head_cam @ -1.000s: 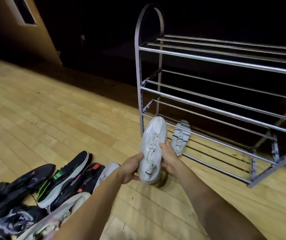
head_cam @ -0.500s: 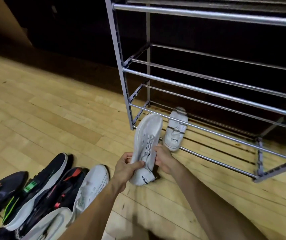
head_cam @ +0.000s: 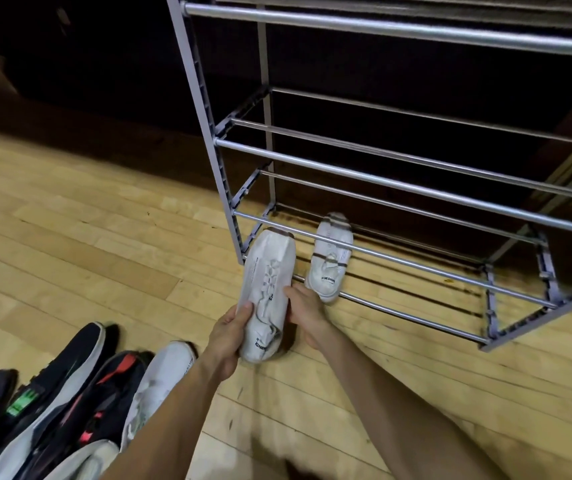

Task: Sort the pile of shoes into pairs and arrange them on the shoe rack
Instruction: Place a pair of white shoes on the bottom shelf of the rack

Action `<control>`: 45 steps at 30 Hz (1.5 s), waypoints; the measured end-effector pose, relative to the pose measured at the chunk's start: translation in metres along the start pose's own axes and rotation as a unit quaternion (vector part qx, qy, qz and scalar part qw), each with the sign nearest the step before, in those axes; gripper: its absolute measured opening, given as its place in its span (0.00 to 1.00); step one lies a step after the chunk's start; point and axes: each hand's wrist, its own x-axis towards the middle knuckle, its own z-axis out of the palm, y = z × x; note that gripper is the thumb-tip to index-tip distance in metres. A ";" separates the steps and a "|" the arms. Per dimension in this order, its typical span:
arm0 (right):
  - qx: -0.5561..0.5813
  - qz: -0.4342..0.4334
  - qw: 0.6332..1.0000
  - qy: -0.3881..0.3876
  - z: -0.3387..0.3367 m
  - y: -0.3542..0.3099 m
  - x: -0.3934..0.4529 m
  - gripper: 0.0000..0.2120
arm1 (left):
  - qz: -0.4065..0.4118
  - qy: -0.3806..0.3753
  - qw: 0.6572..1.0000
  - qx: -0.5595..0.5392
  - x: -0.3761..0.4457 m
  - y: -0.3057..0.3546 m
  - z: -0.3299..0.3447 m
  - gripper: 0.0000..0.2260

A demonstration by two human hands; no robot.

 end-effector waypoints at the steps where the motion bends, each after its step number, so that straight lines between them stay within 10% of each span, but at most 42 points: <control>1: 0.005 -0.001 1.000 0.006 -0.001 -0.001 -0.001 0.09 | 0.000 -0.001 1.000 0.004 0.002 0.003 0.003 0.16; 9: 0.146 -0.008 0.989 -0.005 -0.009 -0.004 0.000 0.11 | -0.008 -0.010 0.999 0.048 0.023 0.026 0.019 0.20; 45: -0.147 -0.102 0.972 0.152 0.012 -0.031 0.078 0.08 | 0.168 0.076 0.978 0.101 0.098 0.047 0.055 0.18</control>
